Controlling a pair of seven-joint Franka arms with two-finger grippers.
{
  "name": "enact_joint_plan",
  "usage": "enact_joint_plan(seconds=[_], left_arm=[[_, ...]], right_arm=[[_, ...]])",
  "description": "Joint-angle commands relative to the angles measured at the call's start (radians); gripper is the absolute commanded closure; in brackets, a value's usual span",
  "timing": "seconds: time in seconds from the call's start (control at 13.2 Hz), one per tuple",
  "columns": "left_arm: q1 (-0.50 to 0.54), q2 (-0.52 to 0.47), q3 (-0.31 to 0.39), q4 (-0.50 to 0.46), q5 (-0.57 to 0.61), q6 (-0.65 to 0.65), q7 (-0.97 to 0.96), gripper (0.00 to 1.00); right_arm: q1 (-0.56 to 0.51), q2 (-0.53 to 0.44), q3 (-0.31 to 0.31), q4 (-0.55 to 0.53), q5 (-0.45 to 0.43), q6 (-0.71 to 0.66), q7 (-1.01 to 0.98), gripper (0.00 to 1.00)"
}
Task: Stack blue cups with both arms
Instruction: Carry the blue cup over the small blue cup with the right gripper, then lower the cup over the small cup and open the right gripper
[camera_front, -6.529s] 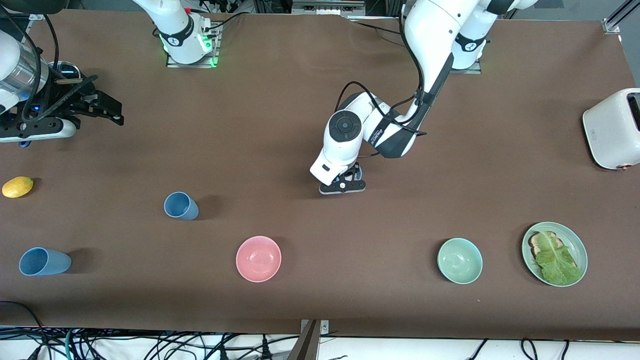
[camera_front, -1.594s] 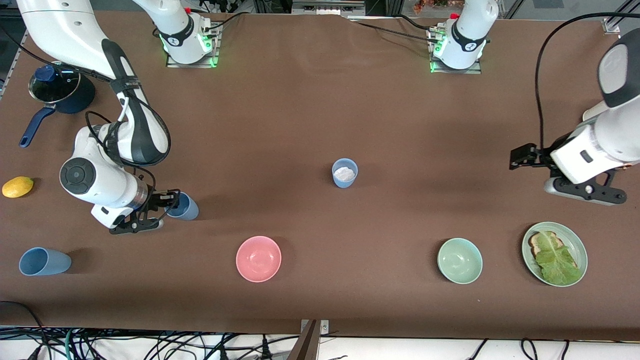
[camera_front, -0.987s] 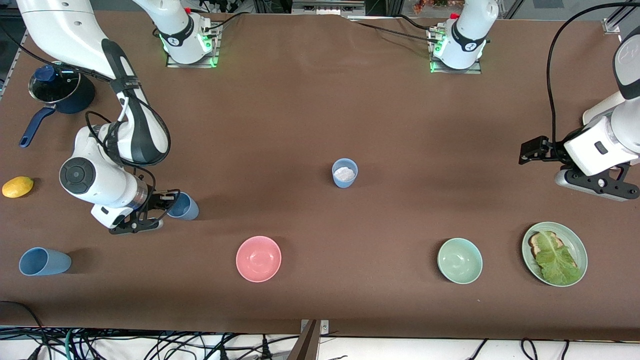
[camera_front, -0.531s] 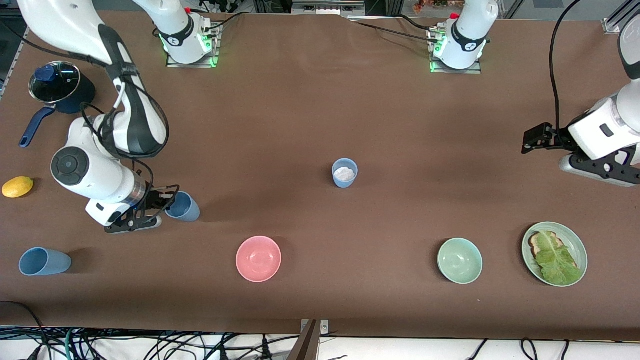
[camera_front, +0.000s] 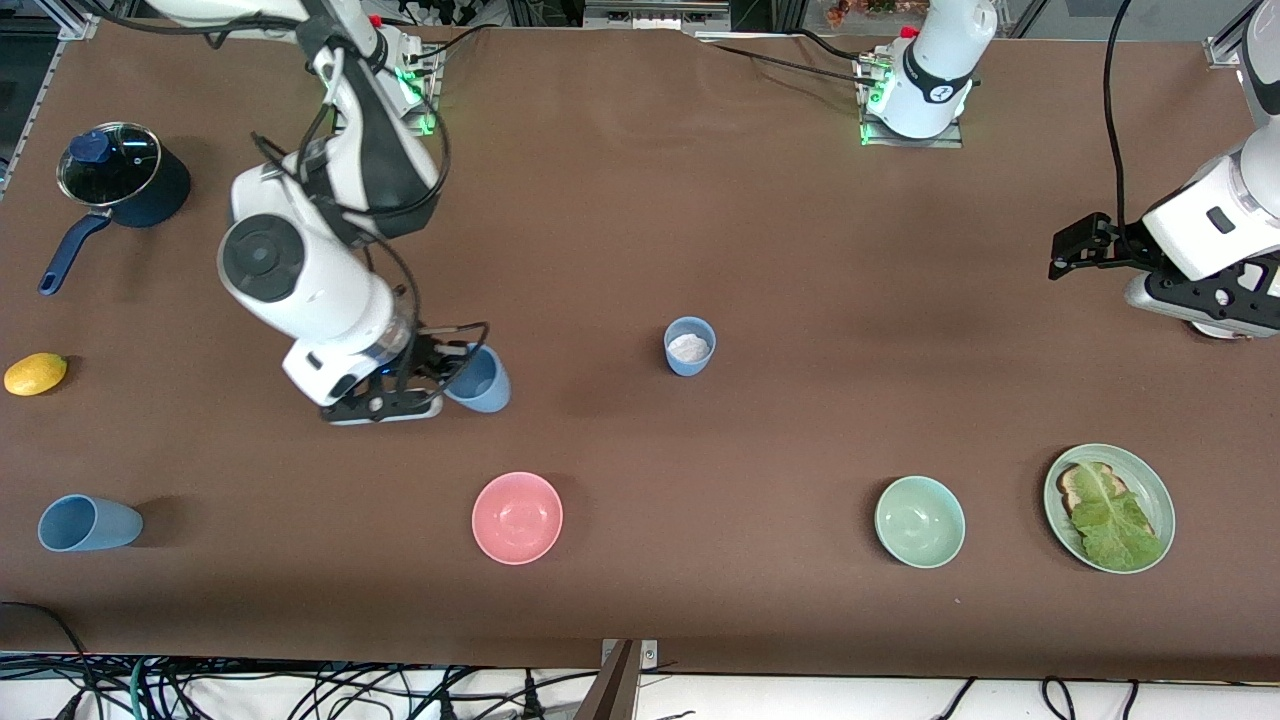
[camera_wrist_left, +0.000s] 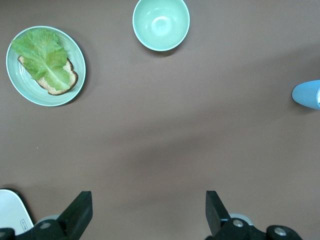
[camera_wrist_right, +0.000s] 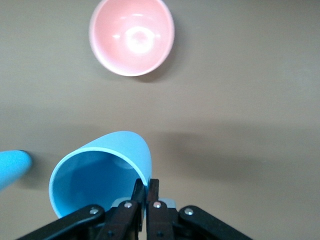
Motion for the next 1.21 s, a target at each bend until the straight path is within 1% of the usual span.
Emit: enact_joint_plan(seconds=[0.0, 0.15, 0.23, 0.38, 0.61, 0.68, 0.76, 1.14], left_arm=[[0.033, -0.043, 0.002, -0.069, 0.0, 0.038, 0.049, 0.0], [0.053, -0.041, 0.0, -0.069, 0.0, 0.038, 0.09, 0.0], [0.059, -0.039, 0.0, -0.069, 0.0, 0.038, 0.095, 0.0], [0.06, -0.041, 0.0, -0.078, 0.0, 0.041, 0.097, 0.0], [0.057, -0.067, -0.003, -0.136, 0.0, 0.092, 0.089, 0.0], [0.054, -0.067, -0.003, -0.135, 0.0, 0.092, 0.086, 0.0], [0.054, -0.066, -0.003, -0.135, 0.0, 0.09, 0.086, 0.0], [0.05, -0.056, -0.005, -0.122, 0.0, 0.084, 0.083, 0.0]], right_arm=[[0.089, 0.023, -0.021, 0.089, 0.021, -0.059, 0.12, 1.0], [0.172, 0.048, -0.03, 0.168, 0.021, -0.103, 0.226, 1.0], [0.219, 0.066, -0.05, 0.2, 0.021, -0.113, 0.27, 1.0], [0.302, 0.111, -0.076, 0.264, 0.023, -0.113, 0.374, 1.0], [0.394, 0.192, -0.102, 0.359, 0.023, -0.095, 0.525, 1.0], [0.416, 0.217, -0.113, 0.396, 0.023, -0.093, 0.559, 1.0], [0.434, 0.233, -0.12, 0.415, 0.024, -0.091, 0.585, 1.0], [0.477, 0.27, -0.126, 0.418, 0.027, -0.018, 0.656, 1.0]])
